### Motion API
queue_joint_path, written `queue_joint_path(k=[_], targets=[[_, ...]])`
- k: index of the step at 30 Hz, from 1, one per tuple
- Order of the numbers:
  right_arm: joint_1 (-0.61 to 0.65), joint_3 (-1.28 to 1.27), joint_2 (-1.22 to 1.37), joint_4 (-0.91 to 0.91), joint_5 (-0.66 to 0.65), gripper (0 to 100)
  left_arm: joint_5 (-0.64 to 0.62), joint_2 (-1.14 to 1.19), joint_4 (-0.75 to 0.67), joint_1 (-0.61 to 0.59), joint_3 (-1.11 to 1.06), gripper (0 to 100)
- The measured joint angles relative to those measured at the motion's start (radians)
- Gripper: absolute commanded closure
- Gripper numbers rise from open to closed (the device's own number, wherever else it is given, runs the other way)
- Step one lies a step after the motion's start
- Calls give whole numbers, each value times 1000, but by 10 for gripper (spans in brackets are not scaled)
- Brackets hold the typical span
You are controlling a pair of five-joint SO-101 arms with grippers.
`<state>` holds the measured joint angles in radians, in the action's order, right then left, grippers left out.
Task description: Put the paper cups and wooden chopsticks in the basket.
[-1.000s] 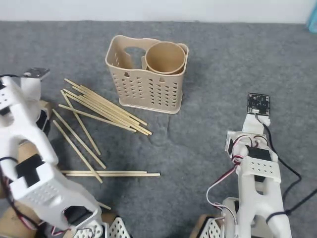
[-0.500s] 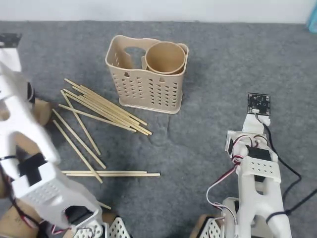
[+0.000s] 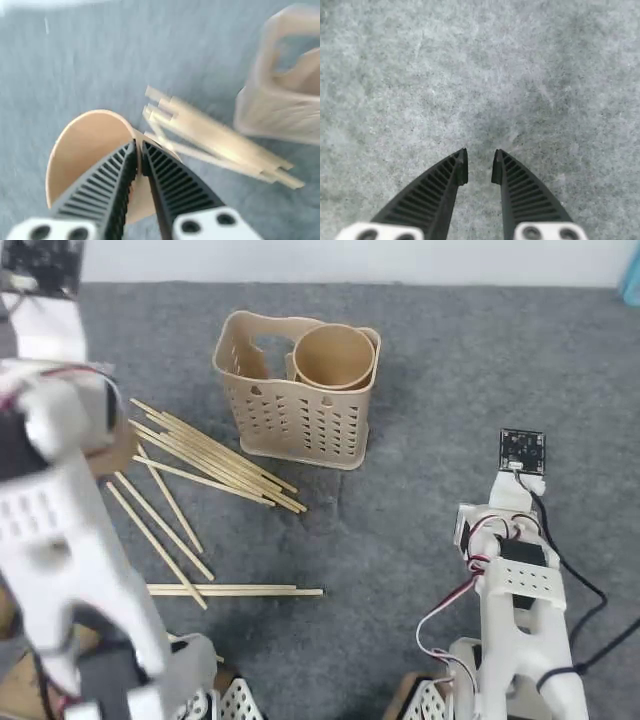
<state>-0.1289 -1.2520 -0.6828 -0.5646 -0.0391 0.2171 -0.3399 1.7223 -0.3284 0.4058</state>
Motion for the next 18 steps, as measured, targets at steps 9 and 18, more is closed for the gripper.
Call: queue_joint_path(k=[9,18], targets=[[0,0,0,0,0,908,-9,-114,-115,215,110,989],[0,0,0,0,0,908,-130,-114,-367,476,153,989]])
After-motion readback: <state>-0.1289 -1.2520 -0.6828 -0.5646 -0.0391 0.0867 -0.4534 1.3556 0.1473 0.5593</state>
